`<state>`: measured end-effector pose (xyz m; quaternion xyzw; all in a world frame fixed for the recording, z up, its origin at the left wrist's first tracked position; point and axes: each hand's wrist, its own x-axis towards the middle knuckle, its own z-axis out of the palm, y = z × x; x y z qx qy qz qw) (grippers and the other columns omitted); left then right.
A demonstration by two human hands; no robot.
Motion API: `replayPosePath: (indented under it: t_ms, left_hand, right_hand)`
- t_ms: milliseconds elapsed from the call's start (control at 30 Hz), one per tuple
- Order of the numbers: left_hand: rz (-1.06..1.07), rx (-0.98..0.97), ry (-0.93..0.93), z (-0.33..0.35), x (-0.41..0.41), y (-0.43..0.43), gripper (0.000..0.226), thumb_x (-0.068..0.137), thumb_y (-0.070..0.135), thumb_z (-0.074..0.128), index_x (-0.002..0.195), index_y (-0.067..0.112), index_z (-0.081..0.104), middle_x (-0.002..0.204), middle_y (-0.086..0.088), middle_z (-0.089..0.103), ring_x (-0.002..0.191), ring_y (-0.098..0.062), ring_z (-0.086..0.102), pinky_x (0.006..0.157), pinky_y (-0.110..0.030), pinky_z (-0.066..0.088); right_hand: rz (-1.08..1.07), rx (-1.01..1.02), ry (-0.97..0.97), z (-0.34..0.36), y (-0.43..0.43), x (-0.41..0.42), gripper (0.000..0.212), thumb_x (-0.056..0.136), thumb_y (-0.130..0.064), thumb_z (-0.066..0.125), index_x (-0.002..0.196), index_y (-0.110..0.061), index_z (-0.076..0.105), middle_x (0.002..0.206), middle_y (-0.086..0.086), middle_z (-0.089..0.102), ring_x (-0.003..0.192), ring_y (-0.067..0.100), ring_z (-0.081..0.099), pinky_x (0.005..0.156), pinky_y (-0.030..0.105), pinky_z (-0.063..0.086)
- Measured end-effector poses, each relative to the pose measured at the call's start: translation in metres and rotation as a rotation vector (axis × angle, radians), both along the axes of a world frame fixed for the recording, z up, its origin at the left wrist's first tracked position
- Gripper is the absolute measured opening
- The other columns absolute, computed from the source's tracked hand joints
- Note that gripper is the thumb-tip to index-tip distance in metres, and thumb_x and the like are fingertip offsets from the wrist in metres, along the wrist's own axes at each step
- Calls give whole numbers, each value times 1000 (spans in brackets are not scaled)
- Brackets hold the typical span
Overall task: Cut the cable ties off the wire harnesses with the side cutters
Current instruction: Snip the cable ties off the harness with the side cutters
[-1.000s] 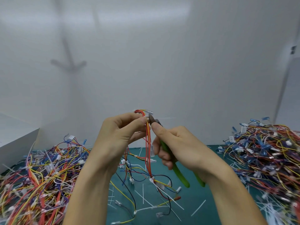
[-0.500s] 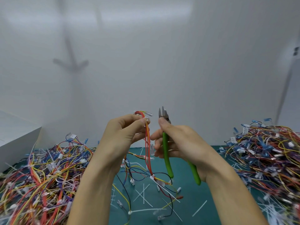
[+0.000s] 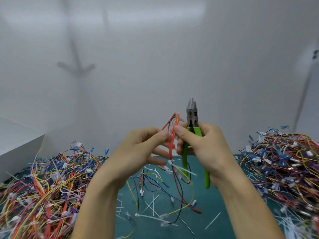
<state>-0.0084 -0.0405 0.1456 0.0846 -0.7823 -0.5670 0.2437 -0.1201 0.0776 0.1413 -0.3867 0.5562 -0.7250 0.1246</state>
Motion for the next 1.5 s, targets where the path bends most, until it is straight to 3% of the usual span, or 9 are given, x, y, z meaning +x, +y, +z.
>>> replayPosePath:
  t_ms: [167,267,533,700,800,900,1000,1133,1500]
  left_hand:
    - [-194,-35,-85,-2,9,-4,18,94,10,60,108,10,72,106,-5,75,100,-22,72,84,-31,59]
    - [-207,-4,-69,-1,5,0,27,84,16,68,108,4,70,105,-11,75,102,-22,71,88,-34,58]
    - [-49,244,111,-2,-8,4,24,81,18,69,96,0,67,85,-15,76,76,-19,74,70,-26,59]
    - [103,435,248,1,-11,2,31,68,24,71,92,5,70,74,-4,75,65,-12,73,58,-18,56]
    - [160,530,342,1,-15,4,28,64,19,73,87,5,71,75,-3,76,63,-10,71,58,-17,55]
    - [209,549,385,1,-14,3,23,70,14,73,90,3,71,79,-4,77,66,-9,72,58,-17,56]
    - [215,559,383,1,-12,1,13,81,5,68,93,3,70,80,-3,77,67,-11,72,58,-18,56]
    - [214,528,366,2,-11,2,17,76,8,72,93,5,71,79,-3,77,67,-13,73,58,-20,57]
    - [199,457,335,2,-11,1,28,74,13,74,101,5,71,88,-6,78,77,-13,74,63,-21,58]
  right_hand:
    - [-93,-29,-101,1,2,-6,15,93,-8,64,79,-7,63,58,6,56,50,17,52,49,24,50]
    - [-128,-38,-148,-1,-1,-7,18,94,-8,63,76,-6,63,57,5,56,49,17,53,48,28,51]
    - [-88,34,-171,-4,-1,-13,21,95,-21,64,83,-5,70,59,2,63,50,14,55,50,23,53]
    - [69,230,16,-1,4,-7,37,96,-40,59,83,-8,73,63,5,66,55,16,58,54,27,53]
    - [-85,354,268,-2,3,-4,49,94,-54,56,77,-10,68,58,6,60,53,20,55,60,36,50]
    - [-350,503,571,-2,6,-1,47,88,-68,43,68,-30,60,55,-3,55,52,14,44,51,21,35]
    - [-363,535,648,4,11,4,41,85,-74,34,62,-45,53,53,-13,54,54,13,43,47,23,27]
    - [-336,565,809,4,11,5,63,81,-77,25,63,-21,48,55,1,47,61,19,45,52,32,30]
    - [-350,604,799,6,10,13,67,83,-74,23,70,-14,50,63,3,55,70,30,51,58,38,35]
